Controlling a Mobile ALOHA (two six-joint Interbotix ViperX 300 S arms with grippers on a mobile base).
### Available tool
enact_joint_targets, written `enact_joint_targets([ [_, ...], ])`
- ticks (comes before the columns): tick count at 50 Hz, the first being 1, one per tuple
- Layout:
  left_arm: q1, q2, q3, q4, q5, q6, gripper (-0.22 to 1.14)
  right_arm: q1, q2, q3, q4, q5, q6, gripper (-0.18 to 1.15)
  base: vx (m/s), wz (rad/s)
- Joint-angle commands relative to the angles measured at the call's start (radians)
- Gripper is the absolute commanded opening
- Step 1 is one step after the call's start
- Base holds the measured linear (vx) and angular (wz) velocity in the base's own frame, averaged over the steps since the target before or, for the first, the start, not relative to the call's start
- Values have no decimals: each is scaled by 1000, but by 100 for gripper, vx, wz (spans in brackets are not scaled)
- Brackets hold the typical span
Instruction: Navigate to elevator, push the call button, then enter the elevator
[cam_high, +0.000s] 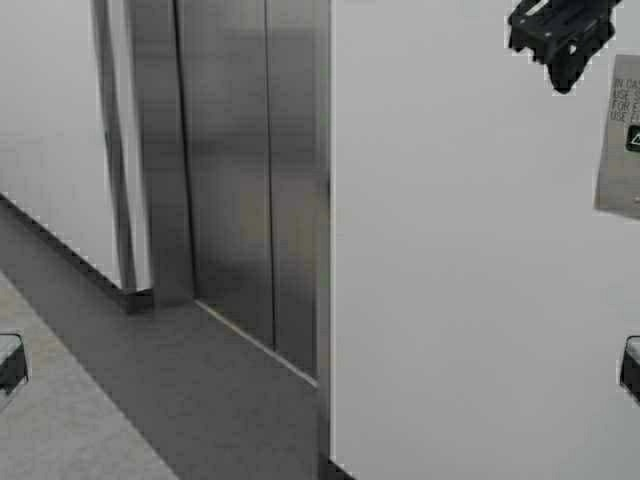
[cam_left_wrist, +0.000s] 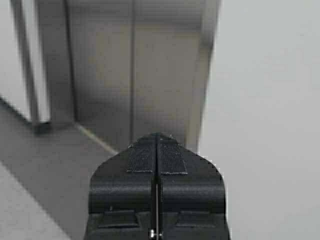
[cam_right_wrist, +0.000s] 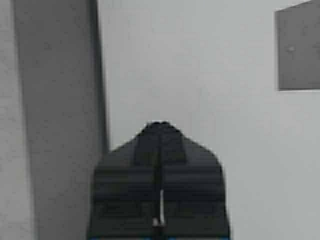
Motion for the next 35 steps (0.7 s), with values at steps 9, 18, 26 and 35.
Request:
enact_joint_targets([
  [9, 0, -37, 8, -18, -5, -3, 2, 87, 97, -3, -348, 202, 250, 6, 23, -13],
  [18, 0, -48, 3, -41, 8, -5, 2, 94, 140, 38, -440, 206, 348, 6, 17, -7],
  [26, 0, -54, 0, -57, 17, -5, 2, 94, 193, 54, -541, 206, 462, 6, 13, -4],
  [35, 0, -66, 2, -58, 32, -6, 2, 64, 276, 46, -649, 204, 572, 6, 10, -2],
])
